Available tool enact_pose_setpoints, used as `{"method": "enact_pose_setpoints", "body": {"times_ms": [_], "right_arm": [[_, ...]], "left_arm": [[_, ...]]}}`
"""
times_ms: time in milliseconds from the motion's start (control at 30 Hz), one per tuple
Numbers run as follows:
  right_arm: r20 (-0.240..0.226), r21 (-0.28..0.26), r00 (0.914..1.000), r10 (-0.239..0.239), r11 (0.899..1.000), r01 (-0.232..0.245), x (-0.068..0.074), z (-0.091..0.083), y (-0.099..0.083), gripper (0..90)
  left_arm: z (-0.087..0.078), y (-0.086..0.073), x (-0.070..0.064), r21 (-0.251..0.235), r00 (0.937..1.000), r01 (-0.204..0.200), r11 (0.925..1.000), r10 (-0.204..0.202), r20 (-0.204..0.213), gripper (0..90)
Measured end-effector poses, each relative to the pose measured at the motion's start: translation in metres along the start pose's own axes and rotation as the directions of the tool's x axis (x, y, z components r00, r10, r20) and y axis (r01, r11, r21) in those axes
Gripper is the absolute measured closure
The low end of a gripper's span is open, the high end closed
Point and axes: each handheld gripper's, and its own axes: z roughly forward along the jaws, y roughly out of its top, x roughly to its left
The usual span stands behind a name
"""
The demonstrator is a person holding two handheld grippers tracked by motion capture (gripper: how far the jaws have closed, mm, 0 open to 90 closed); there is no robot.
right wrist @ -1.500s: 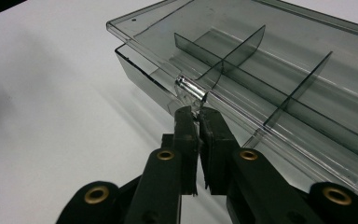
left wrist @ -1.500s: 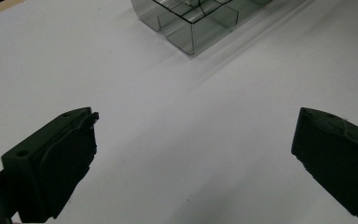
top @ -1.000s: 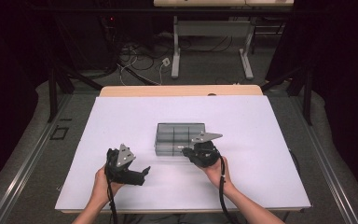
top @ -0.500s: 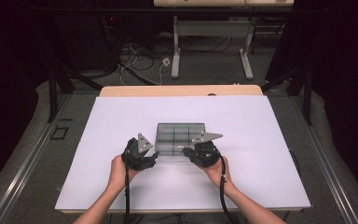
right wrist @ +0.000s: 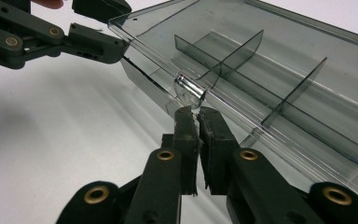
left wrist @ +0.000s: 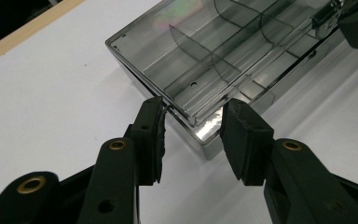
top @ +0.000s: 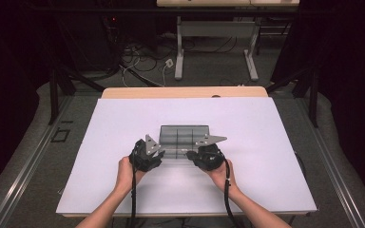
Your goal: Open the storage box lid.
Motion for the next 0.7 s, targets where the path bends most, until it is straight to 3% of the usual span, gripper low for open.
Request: {"method": "enact_pose_setpoints", "body": {"times_ms": [300, 500, 633, 700], "right_arm": [[-0.005, 0.009, 1.0, -0.006, 1.0, 0.006, -0.007, -0.01, 0.003, 85.8], [0.016, 0.052, 0.9995, -0.028, 0.998, 0.027, -0.01, -0.016, 0.0, 82.7], [0.024, 0.109, 0.9992, -0.033, 0.994, 0.03, -0.016, -0.028, 0.0, 78.8], [0.056, 0.128, 0.9979, -0.034, 0.991, 0.027, -0.023, -0.038, -0.002, 76.7]], "left_arm": [[0.0, -0.003, 0.0, -0.045, 1.0, 0.004, 0.999, -0.005, -0.005, 60.8], [-0.001, -0.003, -0.001, -0.061, 0.9999, 0.004, 0.9981, -0.005, -0.014, 61.4], [-0.001, -0.004, -0.001, -0.067, 0.9999, 0.006, 0.9978, -0.007, -0.012, 61.6], [-0.002, -0.003, -0.001, -0.068, 0.9999, 0.006, 0.9977, -0.007, -0.014, 61.7]]}}
